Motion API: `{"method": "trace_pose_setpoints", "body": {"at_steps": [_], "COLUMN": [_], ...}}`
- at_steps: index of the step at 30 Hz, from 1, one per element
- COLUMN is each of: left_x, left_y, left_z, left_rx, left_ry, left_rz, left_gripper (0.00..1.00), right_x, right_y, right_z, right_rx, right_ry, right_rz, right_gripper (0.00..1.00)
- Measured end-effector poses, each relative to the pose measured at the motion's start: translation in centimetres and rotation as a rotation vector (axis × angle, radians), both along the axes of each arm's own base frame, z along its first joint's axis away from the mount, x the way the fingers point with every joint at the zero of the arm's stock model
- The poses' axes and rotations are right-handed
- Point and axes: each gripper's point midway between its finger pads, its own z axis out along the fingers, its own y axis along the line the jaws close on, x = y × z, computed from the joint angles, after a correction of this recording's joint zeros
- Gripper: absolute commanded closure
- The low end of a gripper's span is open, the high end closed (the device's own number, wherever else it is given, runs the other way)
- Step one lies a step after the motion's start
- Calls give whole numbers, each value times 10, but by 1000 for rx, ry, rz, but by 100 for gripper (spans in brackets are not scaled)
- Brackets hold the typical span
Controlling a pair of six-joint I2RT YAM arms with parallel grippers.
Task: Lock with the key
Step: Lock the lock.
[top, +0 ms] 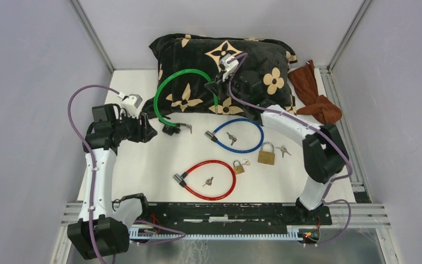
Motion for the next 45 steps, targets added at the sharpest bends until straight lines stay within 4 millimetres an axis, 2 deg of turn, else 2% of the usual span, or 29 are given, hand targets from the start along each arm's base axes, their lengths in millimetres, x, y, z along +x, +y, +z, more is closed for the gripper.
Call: {"method": "trace_pose_setpoints", "body": {"at_steps": [1,4,7,9,18,21,26,30,34,36,38,42,45], "left_x": [-2,-6,-8,-10,-13,-26,-45,-72,-95,-90,-75,-50,-49], "left_y": [-1,-4,-9,-15,-45,-56,-71,-101,-126,-132,-133,-137,-143], "left_z": [3,10,14,16,42,45,55,67,55,47,39,39,40], "left_rx": [8,21,6,-20,-113,-109,-112,-143,-218,-255,-285,-349,-410], "left_ry": [-18,-58,-76,-86,-201,-273,-389,-502,-514,-476,-415,-379,-390], "left_rz": [-14,-54,-83,-110,-262,-312,-390,-524,-587,-556,-484,-395,-383], "left_gripper": [41,38,36,35,35,31,29,23,20,20,22,24,24], "right_x": [-3,-15,-29,-37,-63,-64,-63,-65,-70,-72,-76,-81,-84], "right_y": [-4,-11,-16,-19,-44,-58,-84,-100,-110,-112,-112,-110,-105], "right_z": [24,78,116,133,183,199,203,199,193,187,179,168,163], "right_rx": [27,86,127,135,116,92,7,-40,-59,-64,-72,-79,-77], "right_ry": [-47,-160,-240,-280,-382,-422,-443,-438,-424,-417,-407,-387,-376], "right_rz": [0,15,39,53,16,-43,-151,-209,-237,-234,-224,-196,-176], "right_gripper": [100,100,100,100,100,100,100,100,100,100,100,100,100]}}
